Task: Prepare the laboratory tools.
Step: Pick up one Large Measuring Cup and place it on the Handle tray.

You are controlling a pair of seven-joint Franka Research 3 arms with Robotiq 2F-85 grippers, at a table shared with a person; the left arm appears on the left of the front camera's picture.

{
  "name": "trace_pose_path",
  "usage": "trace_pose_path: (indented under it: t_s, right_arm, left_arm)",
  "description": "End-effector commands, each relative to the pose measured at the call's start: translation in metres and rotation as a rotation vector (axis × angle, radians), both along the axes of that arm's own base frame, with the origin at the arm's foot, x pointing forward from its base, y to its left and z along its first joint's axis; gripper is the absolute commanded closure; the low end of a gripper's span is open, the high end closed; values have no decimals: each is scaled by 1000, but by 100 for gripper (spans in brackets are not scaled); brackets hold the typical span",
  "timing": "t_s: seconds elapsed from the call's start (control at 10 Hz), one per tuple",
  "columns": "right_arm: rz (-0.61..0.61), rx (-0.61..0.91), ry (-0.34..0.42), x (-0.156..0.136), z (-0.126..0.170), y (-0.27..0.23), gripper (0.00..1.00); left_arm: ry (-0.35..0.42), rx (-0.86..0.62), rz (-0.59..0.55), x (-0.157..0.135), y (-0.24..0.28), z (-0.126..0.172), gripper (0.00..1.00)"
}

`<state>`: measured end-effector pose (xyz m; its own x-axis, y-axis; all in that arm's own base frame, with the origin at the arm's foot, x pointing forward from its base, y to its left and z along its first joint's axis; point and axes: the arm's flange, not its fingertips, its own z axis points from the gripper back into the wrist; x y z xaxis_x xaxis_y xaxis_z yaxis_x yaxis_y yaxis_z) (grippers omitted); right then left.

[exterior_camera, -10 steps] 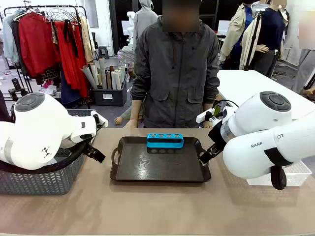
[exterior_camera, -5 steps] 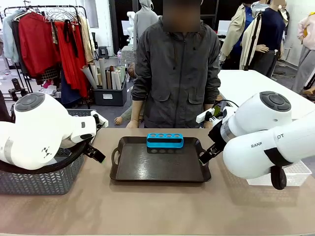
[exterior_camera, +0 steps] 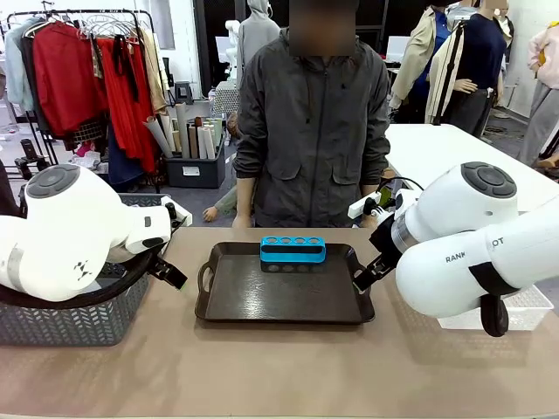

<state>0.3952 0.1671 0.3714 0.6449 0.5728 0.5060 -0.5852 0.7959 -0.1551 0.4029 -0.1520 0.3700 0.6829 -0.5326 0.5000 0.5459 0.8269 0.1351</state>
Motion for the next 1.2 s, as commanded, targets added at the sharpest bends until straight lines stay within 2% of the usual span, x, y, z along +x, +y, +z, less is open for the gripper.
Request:
trace_pose_path:
  t_s: [0.0,0.8,1.1]
  right_arm:
    - [0,1,0,0,0,0,0]
    - [0,0,0,0,0,0,0]
    - [69,39,59,-8,8,13,0]
  left_arm:
    - [0,0,0,0,0,0,0]
    - [0,0,0,0,0,0,0]
    - [39,-51,-78,-4,-1,21,0]
